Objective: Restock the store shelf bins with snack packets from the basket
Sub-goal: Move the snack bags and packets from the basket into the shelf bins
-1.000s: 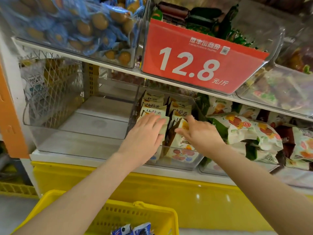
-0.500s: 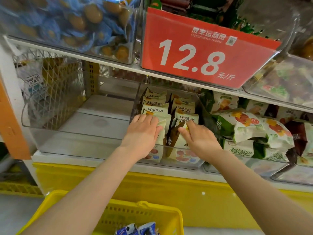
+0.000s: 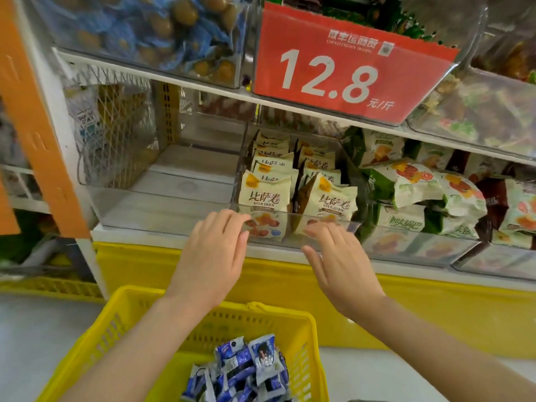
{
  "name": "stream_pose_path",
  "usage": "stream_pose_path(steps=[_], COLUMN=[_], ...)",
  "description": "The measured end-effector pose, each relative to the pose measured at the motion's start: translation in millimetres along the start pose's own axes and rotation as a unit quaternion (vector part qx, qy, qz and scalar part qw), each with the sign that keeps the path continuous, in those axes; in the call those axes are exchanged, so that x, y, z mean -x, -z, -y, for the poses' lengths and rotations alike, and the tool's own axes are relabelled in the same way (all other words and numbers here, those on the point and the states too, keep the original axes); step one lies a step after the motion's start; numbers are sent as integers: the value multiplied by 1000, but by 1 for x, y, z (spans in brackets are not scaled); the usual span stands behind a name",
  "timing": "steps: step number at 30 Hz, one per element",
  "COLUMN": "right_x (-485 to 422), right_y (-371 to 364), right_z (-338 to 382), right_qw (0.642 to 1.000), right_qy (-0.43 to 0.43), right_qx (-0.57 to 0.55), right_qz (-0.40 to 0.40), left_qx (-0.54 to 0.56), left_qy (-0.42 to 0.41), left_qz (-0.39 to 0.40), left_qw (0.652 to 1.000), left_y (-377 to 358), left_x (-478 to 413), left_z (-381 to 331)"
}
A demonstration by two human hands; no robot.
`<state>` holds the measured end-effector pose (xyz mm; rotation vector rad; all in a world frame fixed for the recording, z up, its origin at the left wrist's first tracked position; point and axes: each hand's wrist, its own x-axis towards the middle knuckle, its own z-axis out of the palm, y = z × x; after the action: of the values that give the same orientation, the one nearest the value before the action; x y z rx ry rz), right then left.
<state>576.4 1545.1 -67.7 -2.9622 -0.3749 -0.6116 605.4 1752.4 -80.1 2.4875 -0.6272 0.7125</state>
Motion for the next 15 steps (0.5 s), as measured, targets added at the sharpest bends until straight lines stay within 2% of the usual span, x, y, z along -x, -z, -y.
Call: stream_pose_path(steps=[3, 6, 9, 12, 15], right_x=[30, 52, 73, 92, 114], right_y=[-27, -74, -135, -189, -229], right_z=[30, 53, 70, 83, 86], right_qw=[998, 987, 961, 921, 844], right_qy=[51, 38, 34, 2, -93], right_qx=[-18, -76, -71, -81, -155], right_qz=[11, 139, 266, 381, 505], left_qx=[-15, -53, -99, -96, -34], left_qy=[68, 217, 326, 406, 469], left_qz=[16, 102, 162, 193, 205], left_qw=[997, 970, 926, 888, 859], left_y=[-5, -11, -8, -5, -5], left_x=[59, 113, 160, 195, 221], left_z=[31, 77, 119, 147, 165])
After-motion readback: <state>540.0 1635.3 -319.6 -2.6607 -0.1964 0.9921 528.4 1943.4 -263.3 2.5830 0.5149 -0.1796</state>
